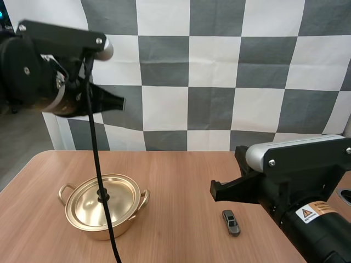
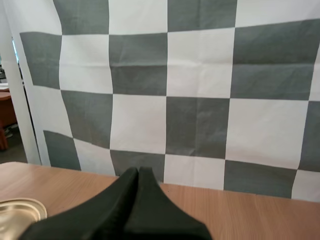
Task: Open the pot, put the car inside, and close it
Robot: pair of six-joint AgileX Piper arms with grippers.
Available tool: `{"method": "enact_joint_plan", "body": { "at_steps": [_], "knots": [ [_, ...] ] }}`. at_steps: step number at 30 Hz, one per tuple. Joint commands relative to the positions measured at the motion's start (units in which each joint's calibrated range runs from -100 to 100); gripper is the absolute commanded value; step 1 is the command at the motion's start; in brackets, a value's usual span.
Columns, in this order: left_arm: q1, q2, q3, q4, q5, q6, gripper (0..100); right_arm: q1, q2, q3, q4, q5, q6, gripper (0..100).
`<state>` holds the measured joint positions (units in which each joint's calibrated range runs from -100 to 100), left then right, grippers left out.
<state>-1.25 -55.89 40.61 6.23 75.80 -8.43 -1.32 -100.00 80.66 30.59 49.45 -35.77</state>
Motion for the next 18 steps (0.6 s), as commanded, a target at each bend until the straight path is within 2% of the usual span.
{"method": "enact_joint_plan", "body": {
  "at_steps": [1,12,18],
  "knots": [
    [-0.03,-0.3,2.8,0.0,24.2,0.0,0,0.0,0.0,-0.1,0.0,0.5,-0.1,0],
    [-0.03,-1.4,2.8,-0.2,24.2,1.0,0,0.0,0.0,-0.1,0.0,0.5,-0.1,0],
    [-0.03,-1.4,2.8,-7.9,24.2,9.3,0,0.0,0.0,-0.1,0.0,0.5,-0.1,0]
  ]
}}
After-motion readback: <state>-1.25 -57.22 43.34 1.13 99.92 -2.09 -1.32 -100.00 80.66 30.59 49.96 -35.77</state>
